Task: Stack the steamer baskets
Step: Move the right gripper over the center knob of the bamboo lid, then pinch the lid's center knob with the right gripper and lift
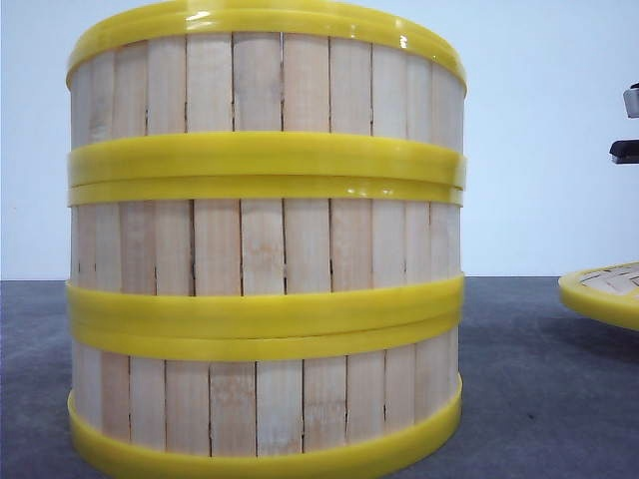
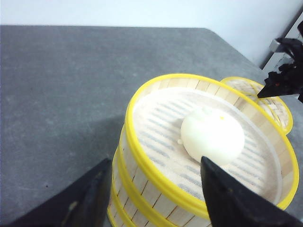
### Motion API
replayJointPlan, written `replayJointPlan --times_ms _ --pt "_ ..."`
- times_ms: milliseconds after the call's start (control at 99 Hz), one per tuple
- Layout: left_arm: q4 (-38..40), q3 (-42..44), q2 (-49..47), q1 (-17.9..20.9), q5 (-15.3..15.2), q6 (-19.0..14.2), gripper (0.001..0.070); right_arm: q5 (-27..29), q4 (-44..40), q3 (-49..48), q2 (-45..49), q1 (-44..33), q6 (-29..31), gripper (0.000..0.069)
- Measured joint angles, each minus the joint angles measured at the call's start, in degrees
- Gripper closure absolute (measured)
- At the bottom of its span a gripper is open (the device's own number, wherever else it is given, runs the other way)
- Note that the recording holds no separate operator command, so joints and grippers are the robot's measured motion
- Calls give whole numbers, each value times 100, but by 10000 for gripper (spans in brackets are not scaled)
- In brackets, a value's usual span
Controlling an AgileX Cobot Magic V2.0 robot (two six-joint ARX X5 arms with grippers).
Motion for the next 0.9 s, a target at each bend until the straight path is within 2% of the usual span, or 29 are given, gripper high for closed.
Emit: replayJointPlan --times_ms 273,424,596,899 --pt "-46 0 0 0 0 -2 356 -378 -767 898 -503 61 -52 636" --pt "-55 0 0 0 0 -2 356 -424 -1257 1738 -901 461 -140 636" --pt "-52 0 0 0 0 -2 356 -448 -1980 2861 -929 1261 -245 636" --pt "-52 0 0 0 0 -2 356 -476 -2404 4227 -769 3287 -225 639"
